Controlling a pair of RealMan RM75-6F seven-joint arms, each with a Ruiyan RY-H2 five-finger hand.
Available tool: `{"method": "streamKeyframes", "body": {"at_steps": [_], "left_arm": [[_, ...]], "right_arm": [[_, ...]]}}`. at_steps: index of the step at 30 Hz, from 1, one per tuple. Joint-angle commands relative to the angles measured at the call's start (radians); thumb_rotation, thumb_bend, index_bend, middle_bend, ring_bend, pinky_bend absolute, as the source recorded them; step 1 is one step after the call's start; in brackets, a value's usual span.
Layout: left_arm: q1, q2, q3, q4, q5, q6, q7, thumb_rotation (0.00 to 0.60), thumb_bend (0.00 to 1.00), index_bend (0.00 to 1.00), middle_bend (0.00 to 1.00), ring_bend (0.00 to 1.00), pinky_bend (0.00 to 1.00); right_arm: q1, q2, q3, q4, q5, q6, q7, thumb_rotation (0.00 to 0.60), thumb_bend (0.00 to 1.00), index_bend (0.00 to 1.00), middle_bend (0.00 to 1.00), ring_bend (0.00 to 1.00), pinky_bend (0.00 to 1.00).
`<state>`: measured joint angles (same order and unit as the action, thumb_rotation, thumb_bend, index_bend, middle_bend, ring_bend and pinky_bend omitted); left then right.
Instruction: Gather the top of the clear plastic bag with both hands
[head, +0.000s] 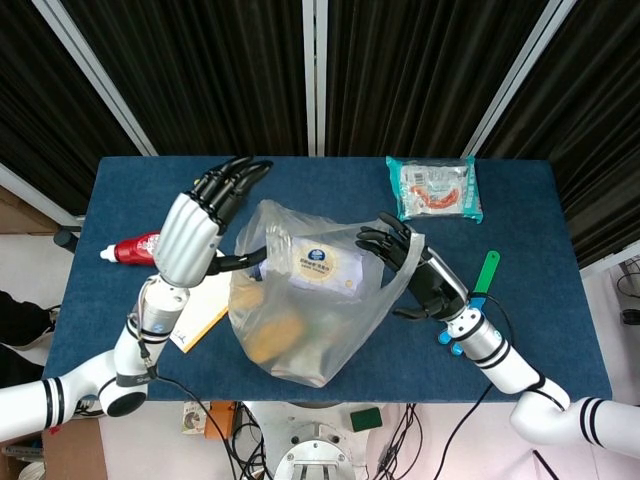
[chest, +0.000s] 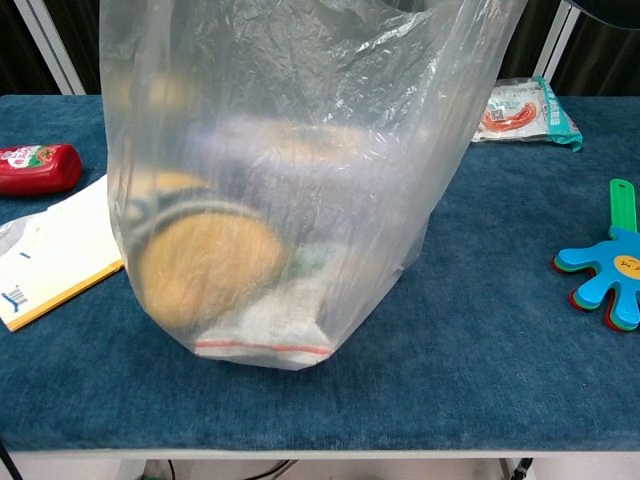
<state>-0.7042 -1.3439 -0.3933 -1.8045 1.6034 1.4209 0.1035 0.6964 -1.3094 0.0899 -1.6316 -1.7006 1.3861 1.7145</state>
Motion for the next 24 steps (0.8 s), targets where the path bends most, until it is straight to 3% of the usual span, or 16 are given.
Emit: {"method": "streamKeyframes", "body": {"at_steps": [1,24], "left_arm": [[-0.013,-0.028,0.015,0.028,0.013,0.003,0.028,0.6,0.0,0.06,0.14,0.11,0.25],[-0.09,-0.115,-0.035,0.066,-0.087,-0.019,0.035,0.6,0.0,0.06,0.14,0.1,0.23]], "right_arm": [[0.001,-0.001,-0.001,0.001,0.0,0.0,0.0,0.6,0.03,0.0,0.15,0.02,0.09],[0.013,-0.011,-0.004,0.006,-0.001,-0.015,-0.004,0.6,0.03,0.0,0.15,0.02,0.09]]}}
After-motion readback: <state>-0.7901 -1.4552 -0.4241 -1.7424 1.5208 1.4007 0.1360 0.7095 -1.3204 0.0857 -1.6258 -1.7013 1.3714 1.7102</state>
